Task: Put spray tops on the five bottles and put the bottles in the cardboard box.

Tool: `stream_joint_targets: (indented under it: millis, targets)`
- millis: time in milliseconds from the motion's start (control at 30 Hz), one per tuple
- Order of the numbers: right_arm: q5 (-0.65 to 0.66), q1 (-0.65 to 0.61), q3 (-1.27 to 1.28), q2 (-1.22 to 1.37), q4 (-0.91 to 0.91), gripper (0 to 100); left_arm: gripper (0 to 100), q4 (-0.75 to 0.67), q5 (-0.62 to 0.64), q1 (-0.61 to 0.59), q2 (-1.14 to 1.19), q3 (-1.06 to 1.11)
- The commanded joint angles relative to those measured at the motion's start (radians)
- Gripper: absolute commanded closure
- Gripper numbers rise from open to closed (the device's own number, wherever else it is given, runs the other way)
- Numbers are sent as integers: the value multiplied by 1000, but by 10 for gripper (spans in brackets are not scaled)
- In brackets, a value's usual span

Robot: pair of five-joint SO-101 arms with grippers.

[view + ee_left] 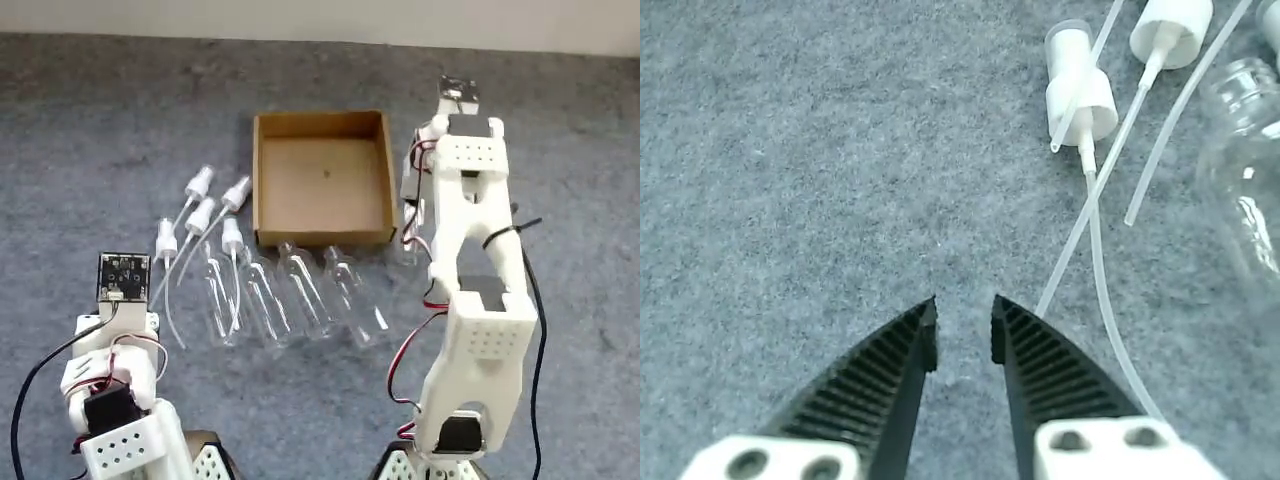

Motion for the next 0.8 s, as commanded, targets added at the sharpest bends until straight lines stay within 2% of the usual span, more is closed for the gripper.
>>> stream_joint_targets:
  millis: [0,233,433,533,767]
  targets:
    - [-6,-7,-13,-15,-16,766,931,2,-5,18,12,21]
    - [-3,-62,70,8,-30,766,931,2,-5,18,12,21]
    - [-3,-39,143,110,-76,776,931,3,-5,18,12,21]
    - [3,8,140,113,-54,847,931,5,-5,18,12,21]
    - [245,137,148,-13,47,995,931,15,-5,18,12,21]
